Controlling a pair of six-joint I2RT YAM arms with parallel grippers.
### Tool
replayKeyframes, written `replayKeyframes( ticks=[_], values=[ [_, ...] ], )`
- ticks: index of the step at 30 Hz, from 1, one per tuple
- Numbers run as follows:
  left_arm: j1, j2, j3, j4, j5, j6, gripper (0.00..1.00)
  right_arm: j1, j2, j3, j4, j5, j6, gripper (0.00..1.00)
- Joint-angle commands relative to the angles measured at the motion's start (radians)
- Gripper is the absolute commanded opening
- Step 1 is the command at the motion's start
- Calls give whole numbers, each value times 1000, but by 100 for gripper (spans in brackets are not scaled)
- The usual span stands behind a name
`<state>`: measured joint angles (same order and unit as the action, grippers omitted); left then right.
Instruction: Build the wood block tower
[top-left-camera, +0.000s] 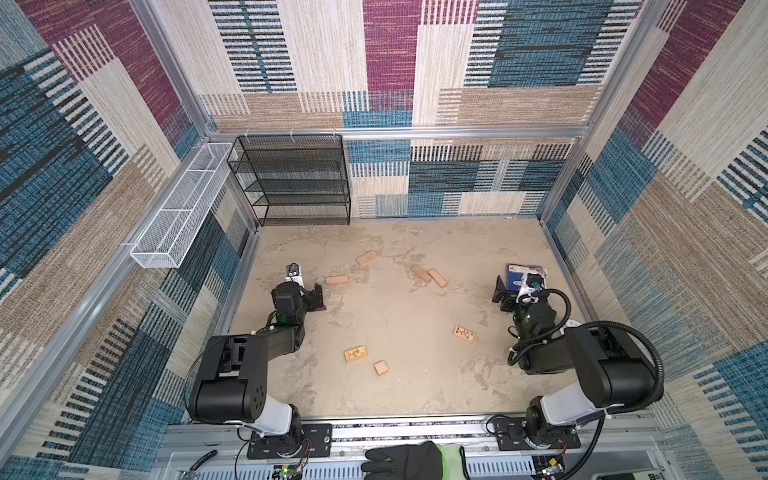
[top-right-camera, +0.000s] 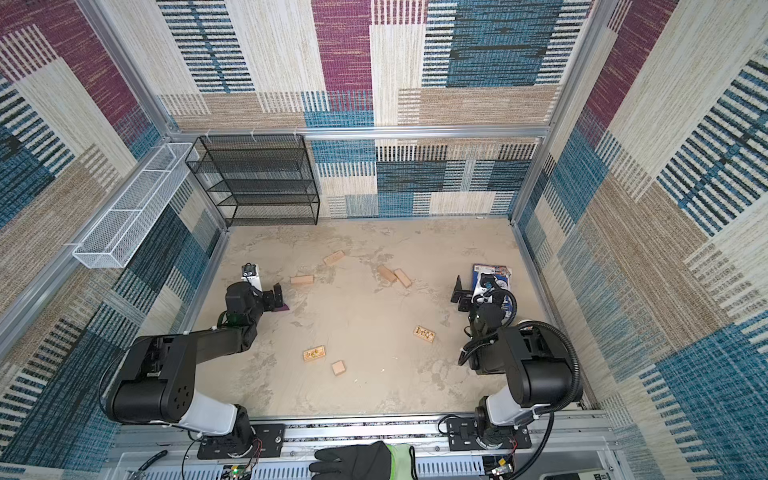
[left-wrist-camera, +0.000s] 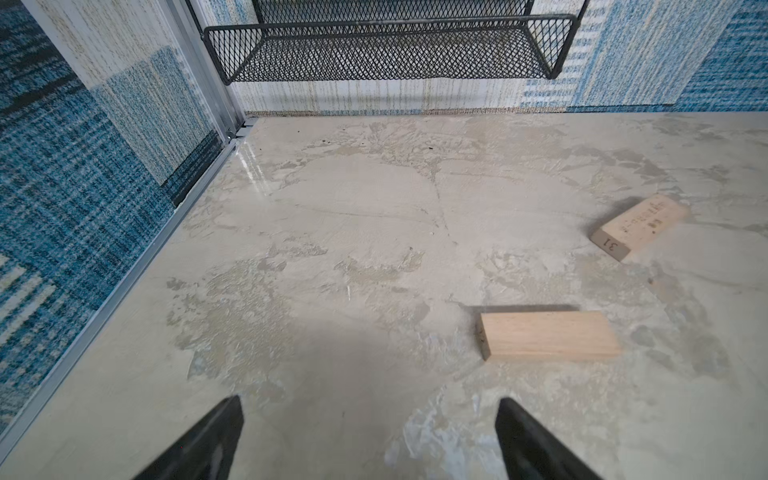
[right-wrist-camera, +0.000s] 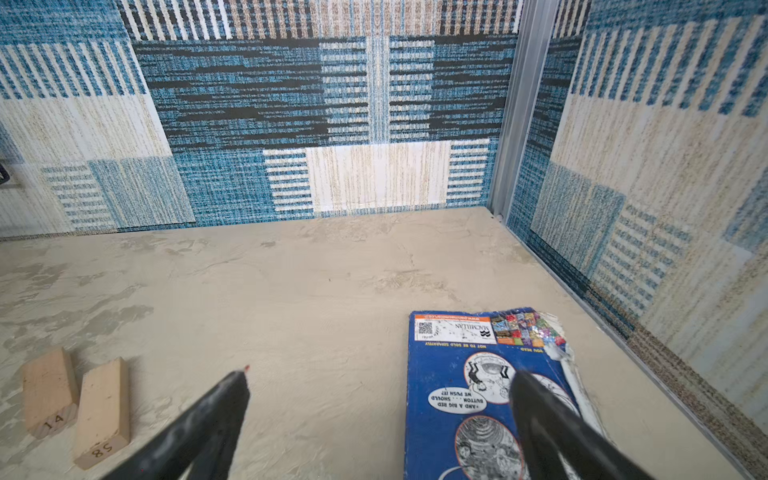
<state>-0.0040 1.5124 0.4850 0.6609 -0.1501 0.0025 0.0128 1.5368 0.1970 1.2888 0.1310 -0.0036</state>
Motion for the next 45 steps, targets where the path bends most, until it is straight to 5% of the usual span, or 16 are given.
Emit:
replayKeyframes(
  ticks=[1, 38, 40, 45],
  values=[
    [4, 1, 2, 29, 13, -10, 99, 2, -1, 0, 20, -2, 5, 100],
    [5, -2, -6, 42, 15, -11, 100, 1, -8, -1, 18, -4, 4, 100],
    [4, -19, -1, 22, -18, -16, 92, 2, -56, 24, -68, -13, 1, 95],
    [2, -205, 106, -332, -138, -71, 84, 3, -250, 166, -479, 24, 100, 91]
  ],
)
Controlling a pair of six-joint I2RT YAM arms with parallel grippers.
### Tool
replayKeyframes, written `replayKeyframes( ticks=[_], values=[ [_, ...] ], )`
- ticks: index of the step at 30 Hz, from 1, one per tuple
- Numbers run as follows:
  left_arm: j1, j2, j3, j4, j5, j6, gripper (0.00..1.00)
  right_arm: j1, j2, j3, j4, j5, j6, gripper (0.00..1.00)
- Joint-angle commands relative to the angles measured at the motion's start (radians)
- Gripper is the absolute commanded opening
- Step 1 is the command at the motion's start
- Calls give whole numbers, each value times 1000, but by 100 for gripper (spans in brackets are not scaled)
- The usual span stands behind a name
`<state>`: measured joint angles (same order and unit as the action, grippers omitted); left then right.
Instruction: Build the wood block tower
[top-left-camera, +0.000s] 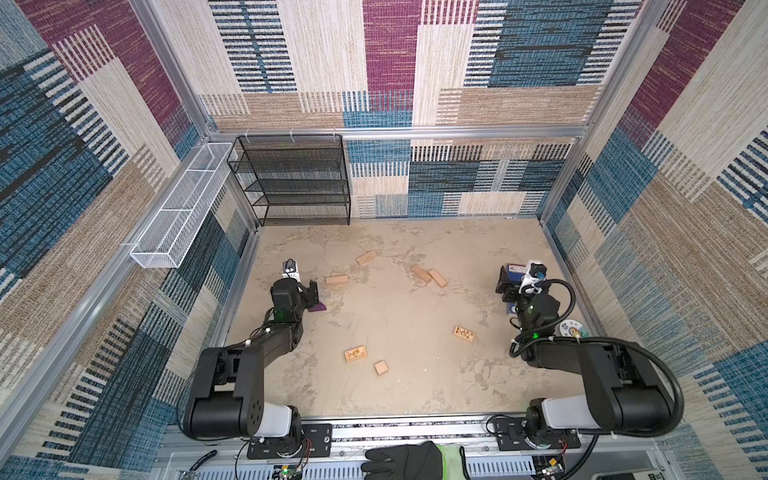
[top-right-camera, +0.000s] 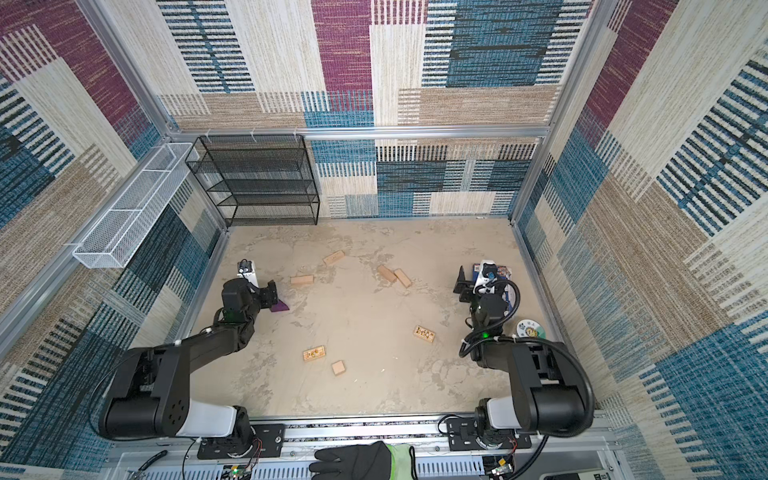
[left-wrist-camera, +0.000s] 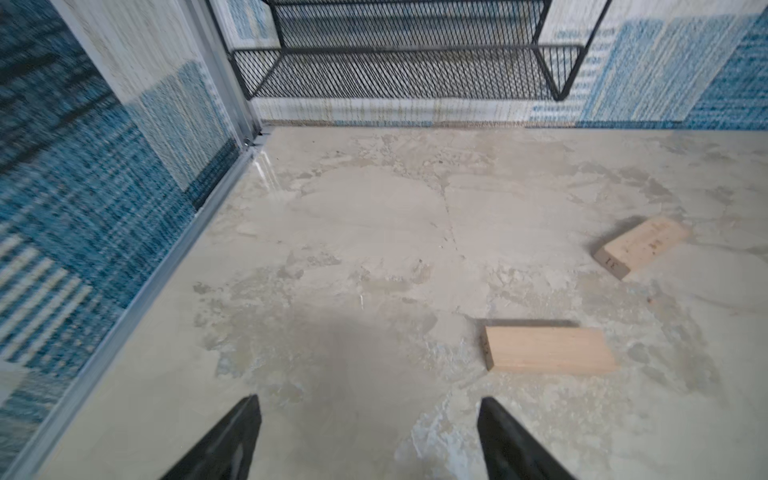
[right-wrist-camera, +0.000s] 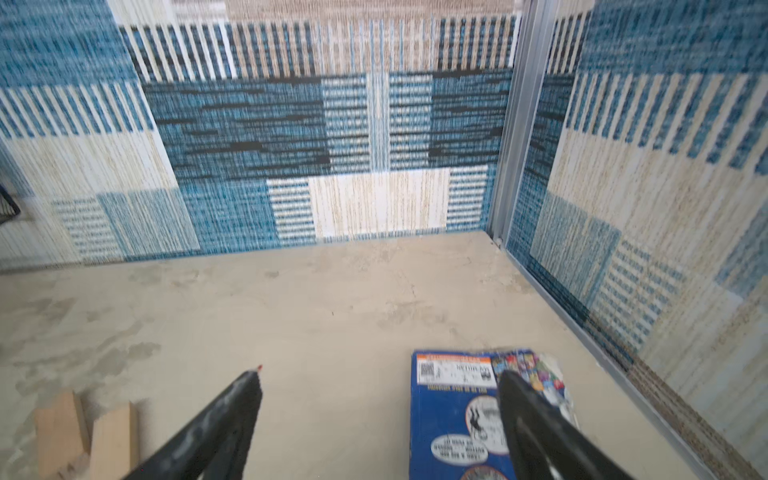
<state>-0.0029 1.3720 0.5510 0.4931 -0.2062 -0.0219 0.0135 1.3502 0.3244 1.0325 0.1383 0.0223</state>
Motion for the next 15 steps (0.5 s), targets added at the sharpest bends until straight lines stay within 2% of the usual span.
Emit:
replayKeyframes(
  ticks=[1, 4, 6, 7, 8, 9, 10, 13, 15],
  values=[
    [1, -96, 62, -212, -84, -56, 84, 2, -93, 40, -237, -22, 92, 90],
    [1, -168, 164, -387, -27, -99, 75, 2, -150, 65, -266, -178, 167, 85],
    [0, -197, 234, -473, 68, -122, 72, 3, -142, 129, -325, -288, 218, 82],
    [-2, -202, 263, -504, 105, -134, 73, 6, -129, 161, -357, -333, 233, 80],
    [-4, -203, 305, -558, 130, -145, 82, 13, -108, 203, -394, -372, 247, 78],
    [-5, -195, 344, -620, 134, -152, 87, 22, -90, 237, -423, -401, 252, 75],
    [-6, -180, 405, -704, 127, -157, 88, 39, -68, 277, -461, -426, 251, 73],
    [-6, -111, 559, -910, 103, -147, 87, 123, -9, 398, -600, -441, 172, 69],
    [-4, -67, 649, -1014, 135, -144, 84, 190, 30, 471, -681, -431, 108, 69]
  ],
)
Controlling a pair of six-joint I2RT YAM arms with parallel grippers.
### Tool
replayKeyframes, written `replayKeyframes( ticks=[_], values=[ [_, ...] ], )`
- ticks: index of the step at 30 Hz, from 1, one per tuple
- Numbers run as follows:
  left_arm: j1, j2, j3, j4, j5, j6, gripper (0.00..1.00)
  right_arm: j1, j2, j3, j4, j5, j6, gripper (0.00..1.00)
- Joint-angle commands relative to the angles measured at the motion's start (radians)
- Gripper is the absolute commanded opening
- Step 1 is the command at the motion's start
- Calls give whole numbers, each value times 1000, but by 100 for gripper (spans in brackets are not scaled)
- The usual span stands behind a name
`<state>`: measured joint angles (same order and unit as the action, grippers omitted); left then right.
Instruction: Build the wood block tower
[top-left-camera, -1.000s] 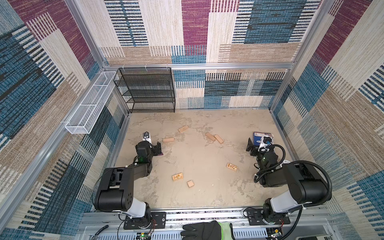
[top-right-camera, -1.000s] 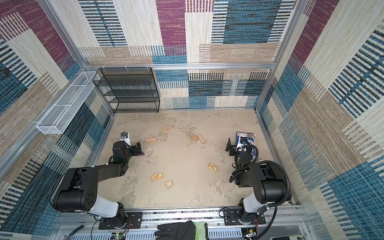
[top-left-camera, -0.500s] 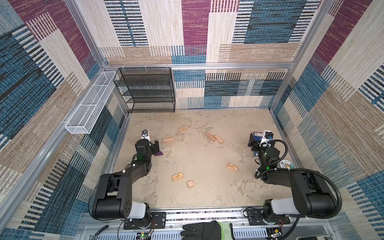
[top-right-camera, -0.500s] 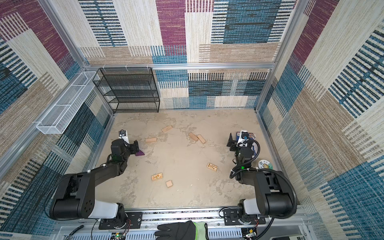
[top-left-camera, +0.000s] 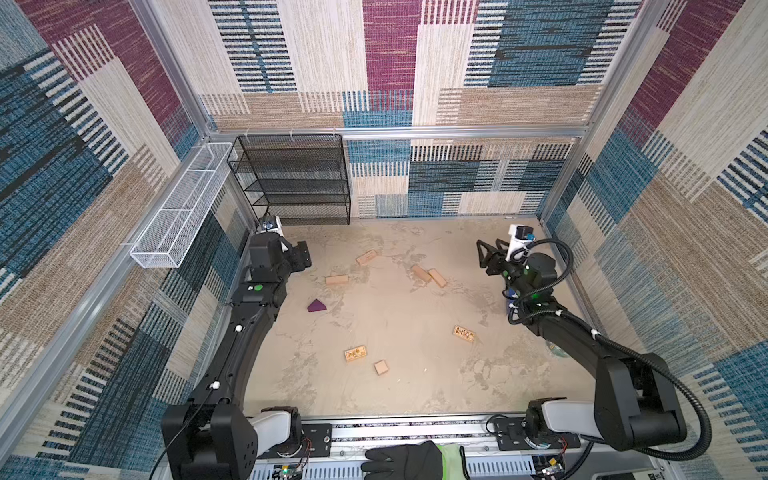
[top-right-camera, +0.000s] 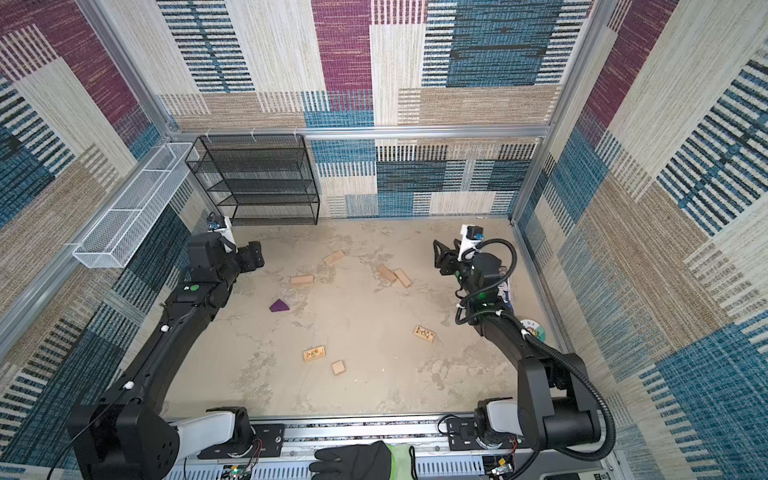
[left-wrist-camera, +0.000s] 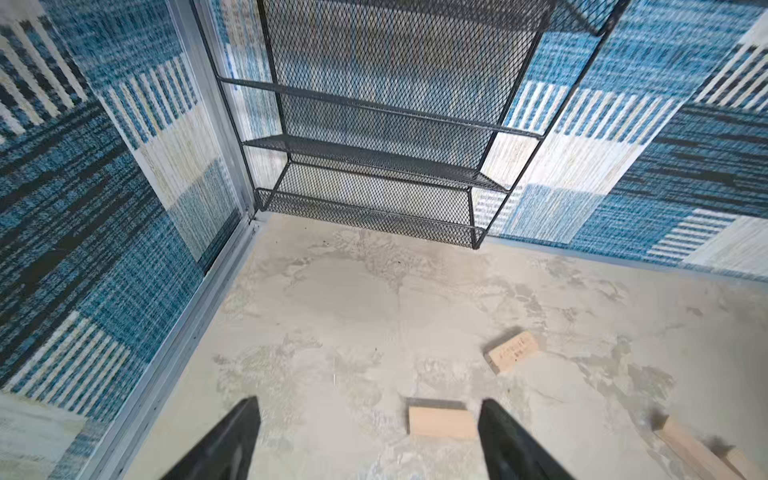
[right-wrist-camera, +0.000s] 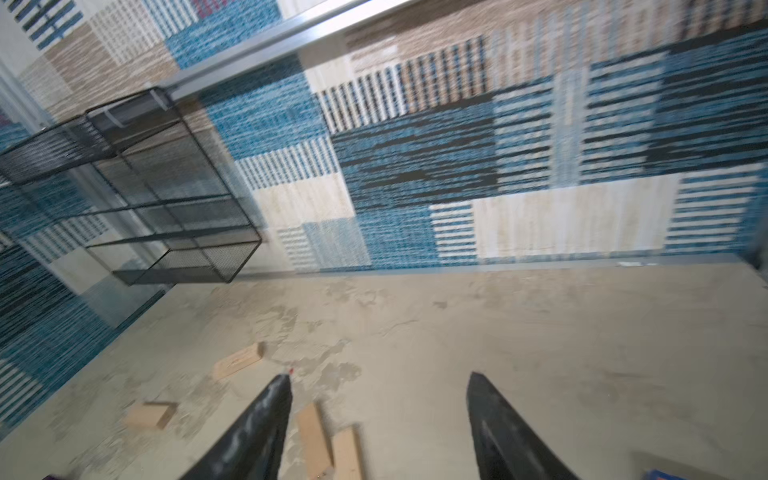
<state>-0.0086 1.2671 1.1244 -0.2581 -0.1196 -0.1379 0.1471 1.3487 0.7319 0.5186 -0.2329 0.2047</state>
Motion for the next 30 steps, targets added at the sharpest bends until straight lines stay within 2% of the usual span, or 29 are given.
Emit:
replayKeyframes(
  ticks=[1, 7, 11, 13, 15, 17, 22, 25, 30],
  values=[
    [1, 57, 124, -315, 91, -26, 82, 84, 55, 100, -203, -59, -101, 69],
    [1, 117, 281, -427, 472, 10, 75, 186, 202, 329, -432, -66, -213, 62],
    [1, 132, 279, -399, 751, 16, 70, 229, 312, 478, -570, -65, -271, 54],
    [1, 139, 258, -384, 816, 27, 69, 260, 364, 536, -624, -28, -300, 51],
    [1, 143, 257, -409, 813, 52, 68, 284, 403, 566, -647, 20, -313, 51],
    [0, 136, 268, -467, 757, 110, 66, 296, 448, 616, -693, 33, -323, 50],
    [5, 90, 269, -523, 487, 133, 69, 313, 555, 727, -823, 139, -317, 49],
    [6, 53, 241, -516, 372, 117, 70, 313, 612, 784, -852, 138, -300, 49],
    [7, 29, 217, -501, 329, 99, 72, 313, 719, 933, -947, 165, -254, 45]
  ],
)
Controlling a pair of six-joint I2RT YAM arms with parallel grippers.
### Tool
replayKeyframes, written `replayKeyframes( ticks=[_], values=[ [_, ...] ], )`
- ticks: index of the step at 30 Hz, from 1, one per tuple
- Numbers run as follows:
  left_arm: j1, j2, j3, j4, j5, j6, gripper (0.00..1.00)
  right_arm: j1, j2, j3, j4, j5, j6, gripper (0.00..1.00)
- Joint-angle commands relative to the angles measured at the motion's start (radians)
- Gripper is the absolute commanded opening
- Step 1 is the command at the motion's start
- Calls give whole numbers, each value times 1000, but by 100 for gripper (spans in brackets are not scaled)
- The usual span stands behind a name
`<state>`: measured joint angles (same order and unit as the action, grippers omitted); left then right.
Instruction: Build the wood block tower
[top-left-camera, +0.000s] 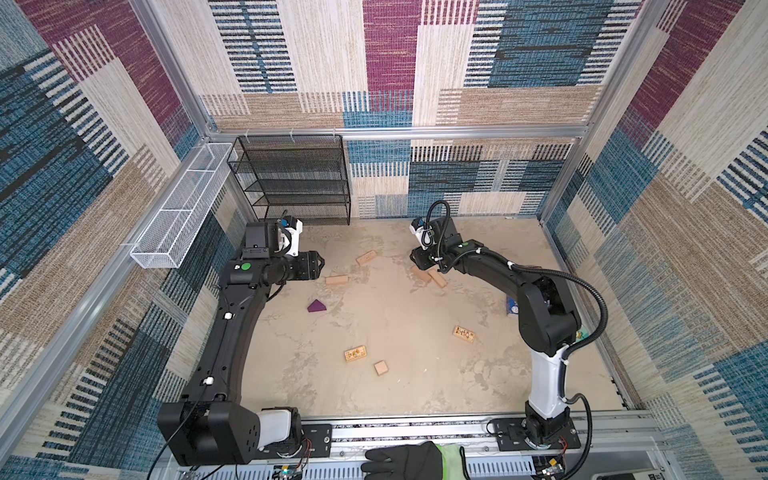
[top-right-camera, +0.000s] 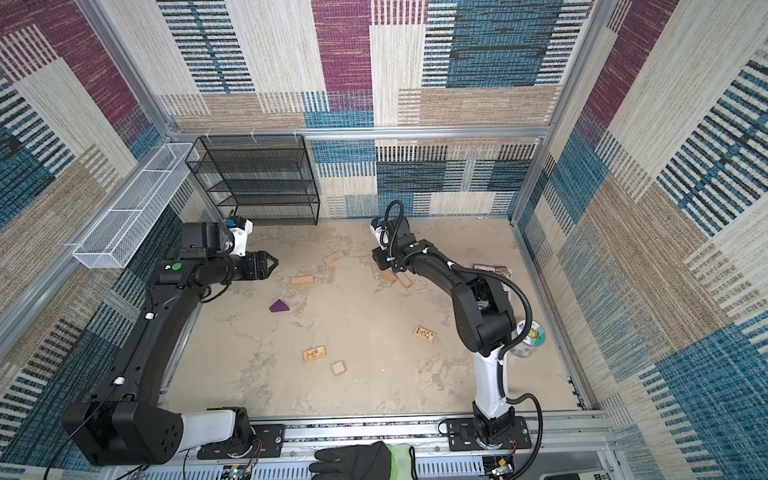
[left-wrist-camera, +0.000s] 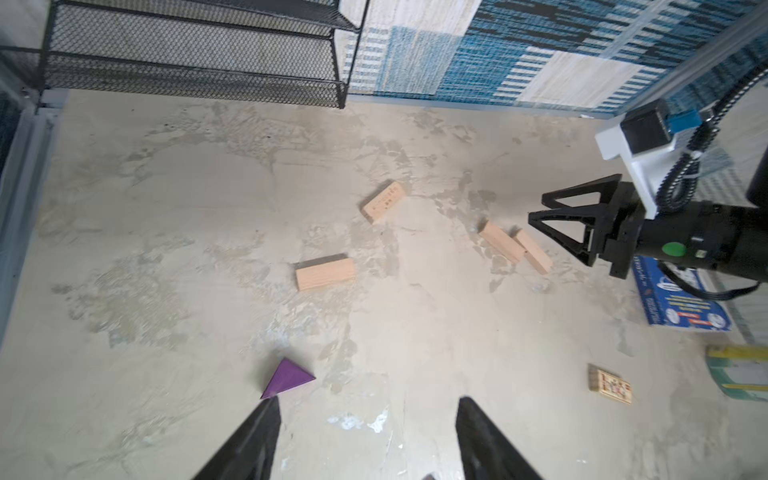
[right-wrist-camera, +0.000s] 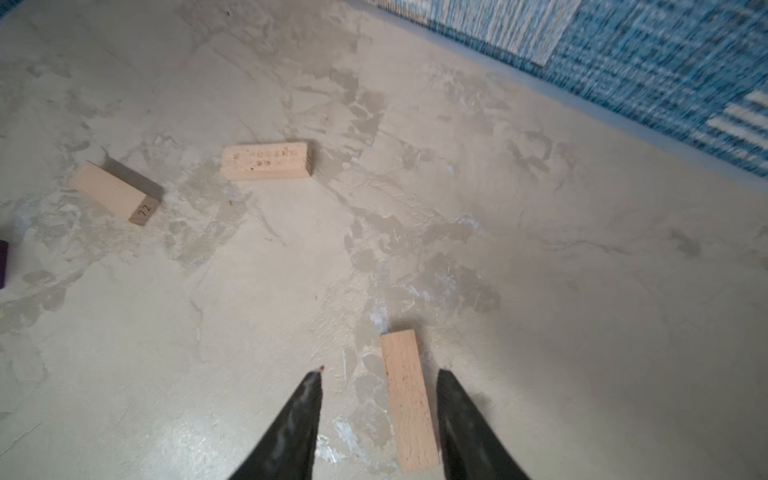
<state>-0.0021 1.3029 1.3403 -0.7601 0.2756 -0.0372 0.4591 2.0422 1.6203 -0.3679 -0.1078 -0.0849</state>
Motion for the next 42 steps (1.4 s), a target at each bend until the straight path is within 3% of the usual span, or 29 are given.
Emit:
replayKeyframes(
  ticks=[1, 6, 11, 19, 21, 29, 35, 42],
  values=[
    [1, -6, 8, -2, -61, -7, 72, 1, 35, 49, -60, 34, 43, 44],
    [2, -15, -1, -4, -10, -13, 71, 1, 75, 81, -90, -9, 50, 42],
    [2, 21, 4, -3, 96, -37, 72, 1, 109, 102, -138, 20, 25, 44],
    [-5, 220, 25, 39, 542, -171, 65, 0, 178, 143, -198, 1, 21, 45],
    [-13, 270, 40, 40, 592, -193, 61, 1, 190, 147, -198, 9, 24, 45],
    [-32, 280, 32, 40, 586, -188, 66, 1, 220, 182, -243, 60, 7, 45],
    [-32, 297, 35, 39, 620, -194, 62, 3, 274, 248, -278, 95, 0, 46],
    [-34, 287, 43, 32, 635, -184, 60, 12, 251, 198, -264, 77, 29, 36]
  ],
)
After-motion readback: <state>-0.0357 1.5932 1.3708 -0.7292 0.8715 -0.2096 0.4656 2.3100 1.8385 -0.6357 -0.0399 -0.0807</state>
